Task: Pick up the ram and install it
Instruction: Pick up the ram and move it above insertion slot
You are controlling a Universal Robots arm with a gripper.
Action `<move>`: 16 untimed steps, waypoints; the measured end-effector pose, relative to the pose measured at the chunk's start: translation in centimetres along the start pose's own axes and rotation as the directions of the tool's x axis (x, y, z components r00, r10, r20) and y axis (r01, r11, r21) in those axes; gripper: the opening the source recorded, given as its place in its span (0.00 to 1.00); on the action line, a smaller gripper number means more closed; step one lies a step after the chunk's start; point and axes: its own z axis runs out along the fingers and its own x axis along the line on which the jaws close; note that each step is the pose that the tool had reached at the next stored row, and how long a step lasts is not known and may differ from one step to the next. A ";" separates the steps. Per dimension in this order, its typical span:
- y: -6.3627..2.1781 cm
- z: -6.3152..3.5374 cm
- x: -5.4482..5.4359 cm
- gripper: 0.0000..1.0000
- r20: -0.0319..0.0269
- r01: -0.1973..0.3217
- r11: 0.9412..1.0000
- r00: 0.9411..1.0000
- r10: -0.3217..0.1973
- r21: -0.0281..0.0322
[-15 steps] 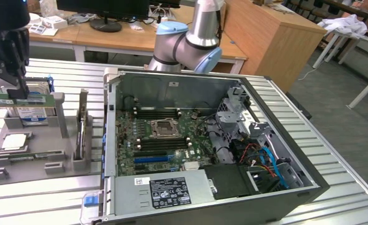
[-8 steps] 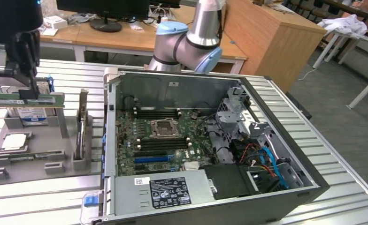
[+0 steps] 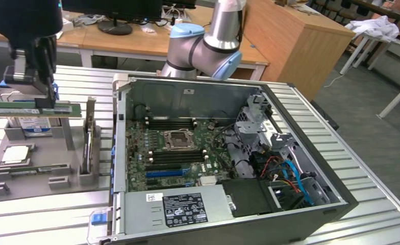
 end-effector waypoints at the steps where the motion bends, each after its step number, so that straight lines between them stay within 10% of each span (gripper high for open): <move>1: -0.23 0.00 0.0 0.12 0.000 0.000 1.000 1.000 0.000 0.000; 16: -3.57 -0.12 0.0 0.12 0.000 0.000 1.000 1.000 0.000 0.000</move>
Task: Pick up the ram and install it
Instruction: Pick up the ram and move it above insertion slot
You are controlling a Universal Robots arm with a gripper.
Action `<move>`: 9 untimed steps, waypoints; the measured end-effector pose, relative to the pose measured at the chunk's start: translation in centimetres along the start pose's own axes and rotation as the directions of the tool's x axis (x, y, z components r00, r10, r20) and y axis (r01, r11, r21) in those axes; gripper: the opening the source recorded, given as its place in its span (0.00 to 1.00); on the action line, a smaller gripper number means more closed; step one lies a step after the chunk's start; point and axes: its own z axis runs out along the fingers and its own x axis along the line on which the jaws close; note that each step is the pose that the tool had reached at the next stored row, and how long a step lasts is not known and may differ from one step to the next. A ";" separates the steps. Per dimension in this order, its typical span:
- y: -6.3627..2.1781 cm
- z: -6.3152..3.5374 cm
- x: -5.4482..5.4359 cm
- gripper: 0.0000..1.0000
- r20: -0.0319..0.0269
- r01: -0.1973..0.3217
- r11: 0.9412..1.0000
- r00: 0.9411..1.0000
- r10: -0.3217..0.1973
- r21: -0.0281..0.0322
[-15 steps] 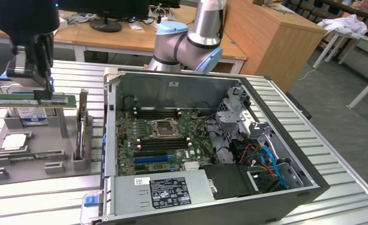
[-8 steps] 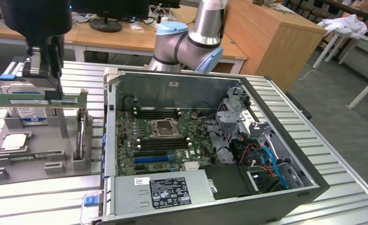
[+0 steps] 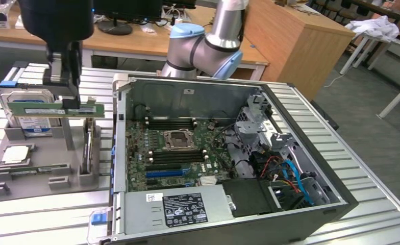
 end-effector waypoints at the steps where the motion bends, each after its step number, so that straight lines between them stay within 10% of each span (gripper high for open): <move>1: -0.21 -0.01 0.0 0.12 0.000 0.000 1.000 1.000 0.000 0.000; 9: -2.12 -0.07 0.0 0.12 0.000 0.000 1.000 1.000 0.000 0.000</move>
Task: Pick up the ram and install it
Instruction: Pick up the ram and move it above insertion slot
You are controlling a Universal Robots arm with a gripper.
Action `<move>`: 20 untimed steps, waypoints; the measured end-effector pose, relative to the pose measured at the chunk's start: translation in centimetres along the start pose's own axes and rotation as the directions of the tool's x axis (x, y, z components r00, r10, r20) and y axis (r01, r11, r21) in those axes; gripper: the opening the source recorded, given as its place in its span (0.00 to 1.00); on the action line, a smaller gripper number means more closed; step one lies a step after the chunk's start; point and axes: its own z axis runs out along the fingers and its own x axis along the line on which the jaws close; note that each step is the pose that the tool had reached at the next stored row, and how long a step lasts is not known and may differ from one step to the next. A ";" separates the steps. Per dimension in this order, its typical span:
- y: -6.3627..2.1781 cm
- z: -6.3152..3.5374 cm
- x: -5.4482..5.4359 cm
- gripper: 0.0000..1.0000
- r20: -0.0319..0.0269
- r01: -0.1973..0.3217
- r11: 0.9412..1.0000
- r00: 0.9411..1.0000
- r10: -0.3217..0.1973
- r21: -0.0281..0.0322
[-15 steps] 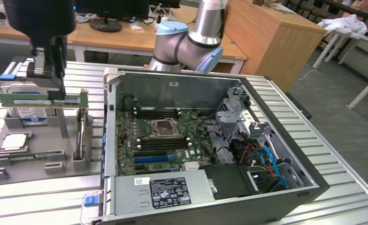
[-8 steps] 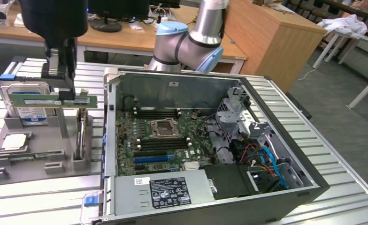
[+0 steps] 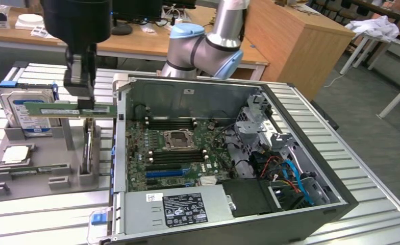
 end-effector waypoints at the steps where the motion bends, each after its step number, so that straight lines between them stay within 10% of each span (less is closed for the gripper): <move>1: -0.23 -0.01 0.0 0.12 0.000 0.000 1.000 1.000 0.000 0.000; 20: -4.52 -0.15 0.0 0.12 0.000 0.000 1.000 1.000 0.000 0.000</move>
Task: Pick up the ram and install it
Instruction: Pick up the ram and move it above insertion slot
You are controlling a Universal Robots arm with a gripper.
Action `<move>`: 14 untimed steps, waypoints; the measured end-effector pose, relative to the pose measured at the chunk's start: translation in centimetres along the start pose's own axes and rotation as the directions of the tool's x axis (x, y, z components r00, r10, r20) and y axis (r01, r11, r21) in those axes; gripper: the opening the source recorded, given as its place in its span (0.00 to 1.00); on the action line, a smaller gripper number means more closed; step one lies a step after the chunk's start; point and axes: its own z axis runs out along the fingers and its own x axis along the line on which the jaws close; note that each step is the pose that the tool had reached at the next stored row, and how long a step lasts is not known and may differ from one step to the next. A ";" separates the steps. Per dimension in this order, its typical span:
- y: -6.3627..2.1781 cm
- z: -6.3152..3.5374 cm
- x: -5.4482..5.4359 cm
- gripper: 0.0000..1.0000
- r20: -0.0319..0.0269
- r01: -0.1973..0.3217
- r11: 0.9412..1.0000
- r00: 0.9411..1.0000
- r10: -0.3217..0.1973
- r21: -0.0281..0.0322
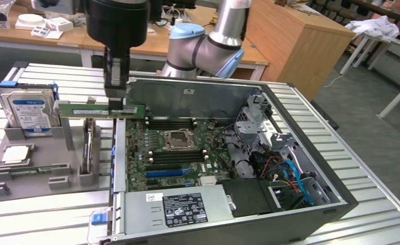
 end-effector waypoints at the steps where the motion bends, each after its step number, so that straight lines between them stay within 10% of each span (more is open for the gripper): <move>1: -0.26 -0.01 0.0 0.12 0.000 0.000 1.000 1.000 0.000 0.000; 14: -3.59 -0.12 0.0 0.12 0.000 0.000 1.000 1.000 0.000 0.000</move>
